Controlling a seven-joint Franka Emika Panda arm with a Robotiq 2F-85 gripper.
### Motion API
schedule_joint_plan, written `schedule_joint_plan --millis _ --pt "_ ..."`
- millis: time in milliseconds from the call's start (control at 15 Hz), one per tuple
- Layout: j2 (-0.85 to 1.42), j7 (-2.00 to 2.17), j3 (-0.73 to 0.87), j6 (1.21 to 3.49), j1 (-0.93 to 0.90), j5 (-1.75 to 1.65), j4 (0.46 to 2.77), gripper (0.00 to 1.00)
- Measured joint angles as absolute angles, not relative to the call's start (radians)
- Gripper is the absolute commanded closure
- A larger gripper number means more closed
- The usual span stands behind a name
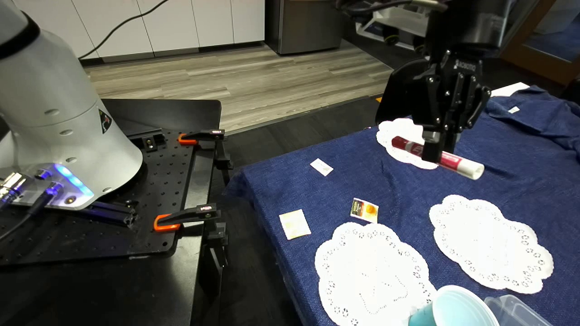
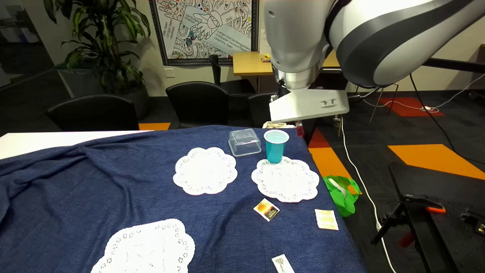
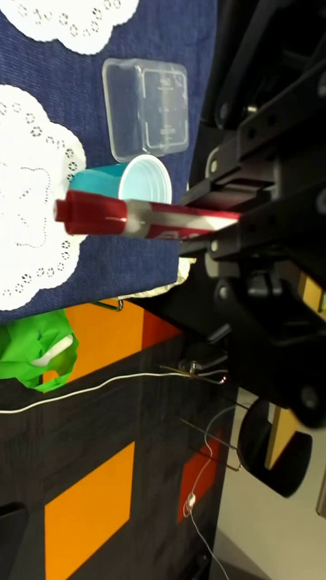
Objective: Put the marker in the cup
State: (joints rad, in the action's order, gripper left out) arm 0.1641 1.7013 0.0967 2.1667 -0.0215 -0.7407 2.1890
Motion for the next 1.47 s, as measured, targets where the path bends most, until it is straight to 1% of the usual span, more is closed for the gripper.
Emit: schedule_joint_plan --millis 667,733,933,1000,1467 --pt "0.317 2.182 0.096 1.859 -0.061 -0.971 2.011 0.95" --pt "0.334 2.216 0.096 1.839 -0.063 -0.999 1.997 0.80" --pt "0.375 2.277 0.096 1.806 -0.066 -1.059 1.967 0.80" --pt "0.382 2.282 0.096 1.804 -0.066 -1.061 1.962 0.95" --pt "0.430 2.360 0.098 1.802 -0.057 -1.107 1.942 0.95"
